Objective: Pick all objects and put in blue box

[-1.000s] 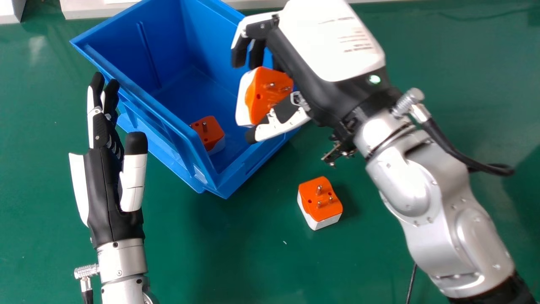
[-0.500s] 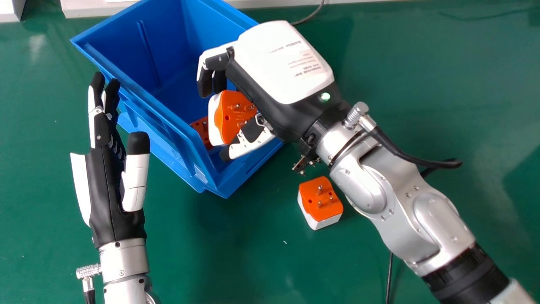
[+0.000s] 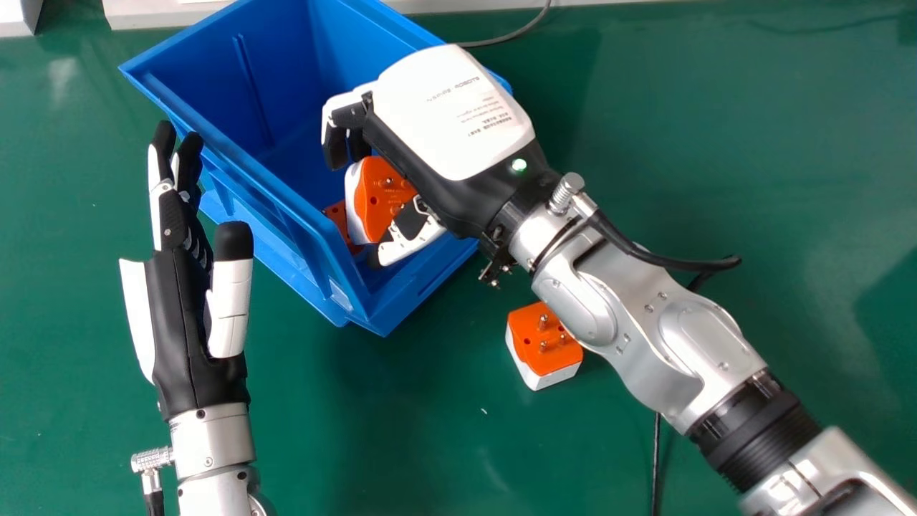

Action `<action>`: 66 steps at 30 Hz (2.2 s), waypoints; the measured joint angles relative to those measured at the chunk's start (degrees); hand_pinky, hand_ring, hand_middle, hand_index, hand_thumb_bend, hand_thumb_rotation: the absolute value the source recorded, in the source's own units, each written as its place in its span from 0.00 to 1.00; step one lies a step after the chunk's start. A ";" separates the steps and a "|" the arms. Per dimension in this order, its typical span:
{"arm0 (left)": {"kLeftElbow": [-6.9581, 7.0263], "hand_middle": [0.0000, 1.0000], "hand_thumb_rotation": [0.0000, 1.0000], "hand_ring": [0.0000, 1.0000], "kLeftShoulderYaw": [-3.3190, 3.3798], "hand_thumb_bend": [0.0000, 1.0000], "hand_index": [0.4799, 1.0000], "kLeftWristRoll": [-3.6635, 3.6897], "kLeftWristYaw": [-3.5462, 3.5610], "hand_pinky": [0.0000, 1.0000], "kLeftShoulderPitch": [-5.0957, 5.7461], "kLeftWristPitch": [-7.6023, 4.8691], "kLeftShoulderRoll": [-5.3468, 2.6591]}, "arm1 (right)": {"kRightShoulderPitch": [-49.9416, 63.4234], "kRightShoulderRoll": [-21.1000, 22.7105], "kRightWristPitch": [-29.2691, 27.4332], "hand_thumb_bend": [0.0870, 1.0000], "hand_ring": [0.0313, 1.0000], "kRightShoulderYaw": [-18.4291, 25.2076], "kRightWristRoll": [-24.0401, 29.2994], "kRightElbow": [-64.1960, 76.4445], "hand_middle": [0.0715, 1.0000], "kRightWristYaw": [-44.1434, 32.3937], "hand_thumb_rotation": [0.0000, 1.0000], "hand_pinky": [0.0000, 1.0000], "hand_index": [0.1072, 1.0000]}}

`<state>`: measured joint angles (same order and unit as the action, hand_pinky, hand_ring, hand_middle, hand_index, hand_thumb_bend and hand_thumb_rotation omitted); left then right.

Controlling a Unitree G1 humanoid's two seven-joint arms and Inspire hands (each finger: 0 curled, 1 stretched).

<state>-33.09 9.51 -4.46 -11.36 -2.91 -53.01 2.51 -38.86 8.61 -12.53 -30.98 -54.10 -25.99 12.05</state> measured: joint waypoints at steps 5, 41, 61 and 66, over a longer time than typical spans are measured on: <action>-0.03 0.95 0.95 0.96 -0.08 0.97 0.94 -0.05 -0.27 0.99 -0.12 -0.04 -0.01 | -3.07 -0.58 -0.83 0.47 0.34 -0.66 -0.17 -5.32 0.42 4.25 0.00 0.20 0.46; -0.90 0.94 0.95 0.96 -0.11 0.98 0.93 -0.75 -1.29 0.98 -0.67 -0.21 0.24 | -16.47 -4.46 -1.11 0.47 0.35 -8.44 -0.25 -32.78 0.44 9.69 0.00 0.26 0.47; -1.67 0.94 0.95 0.95 -0.13 0.98 0.93 -1.27 -1.46 0.98 -0.71 -0.72 0.29 | -17.72 -4.86 0.10 0.47 0.36 -11.44 -0.66 -37.55 0.44 11.37 0.00 0.29 0.47; -1.62 0.94 0.95 0.95 -0.13 0.99 0.93 -1.28 -1.46 0.97 -0.71 -0.71 0.30 | -18.49 -4.95 0.22 0.47 0.37 -11.49 -0.37 -38.08 0.46 9.62 0.00 0.31 0.46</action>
<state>-34.72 9.38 -5.75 -12.82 -3.61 -53.72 2.81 -57.35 3.66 -12.31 -42.47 -54.46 -64.06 21.67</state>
